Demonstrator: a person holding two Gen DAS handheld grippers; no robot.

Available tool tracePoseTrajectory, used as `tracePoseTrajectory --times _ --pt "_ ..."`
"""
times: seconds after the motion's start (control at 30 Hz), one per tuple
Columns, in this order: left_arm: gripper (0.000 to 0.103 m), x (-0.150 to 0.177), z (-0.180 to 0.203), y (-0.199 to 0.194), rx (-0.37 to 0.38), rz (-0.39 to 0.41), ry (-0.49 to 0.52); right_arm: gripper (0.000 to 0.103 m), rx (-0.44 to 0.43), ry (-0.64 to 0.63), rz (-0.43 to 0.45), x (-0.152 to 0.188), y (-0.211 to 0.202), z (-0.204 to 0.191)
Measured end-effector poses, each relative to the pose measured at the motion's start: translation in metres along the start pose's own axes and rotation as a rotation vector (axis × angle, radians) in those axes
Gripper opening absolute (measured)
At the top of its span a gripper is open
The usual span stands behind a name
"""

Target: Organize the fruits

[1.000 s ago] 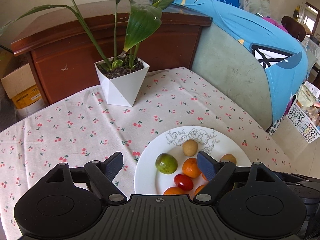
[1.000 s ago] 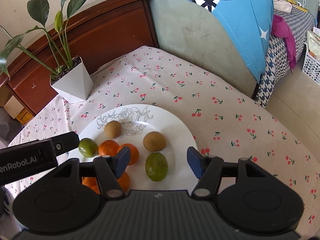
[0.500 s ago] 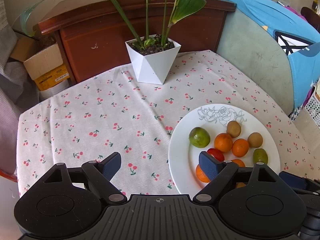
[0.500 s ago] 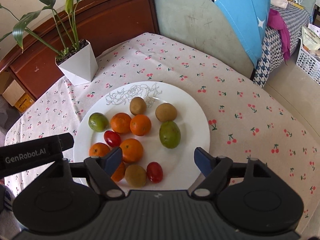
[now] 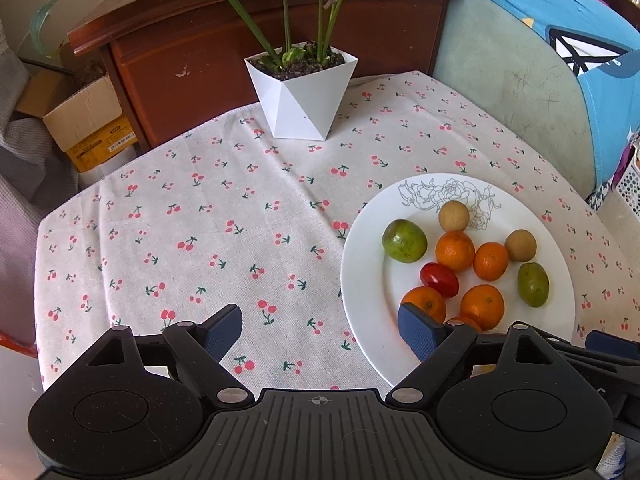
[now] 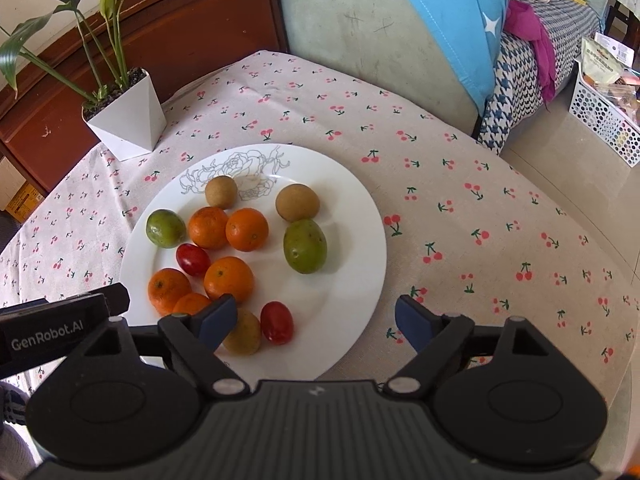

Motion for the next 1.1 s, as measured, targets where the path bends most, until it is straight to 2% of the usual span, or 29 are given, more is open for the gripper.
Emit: tracePoseTrajectory --times 0.43,1.1 --pt "0.087 0.004 0.014 0.008 0.016 -0.038 0.034 0.091 0.027 0.001 0.003 -0.004 0.001 0.011" --pt "0.087 0.002 0.019 0.011 -0.01 -0.043 0.081 0.093 0.037 -0.013 0.012 -0.003 0.001 0.011"
Point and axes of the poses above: each gripper's, at about its wrist camera, not at the fingertips, and y roughly the way its jaws point, z to its right, x to its underside, the point moved 3 cm from there along y, roughly the way its jaws point, and after that the axes turned 15 degrees about y, right-handed, at the moved point
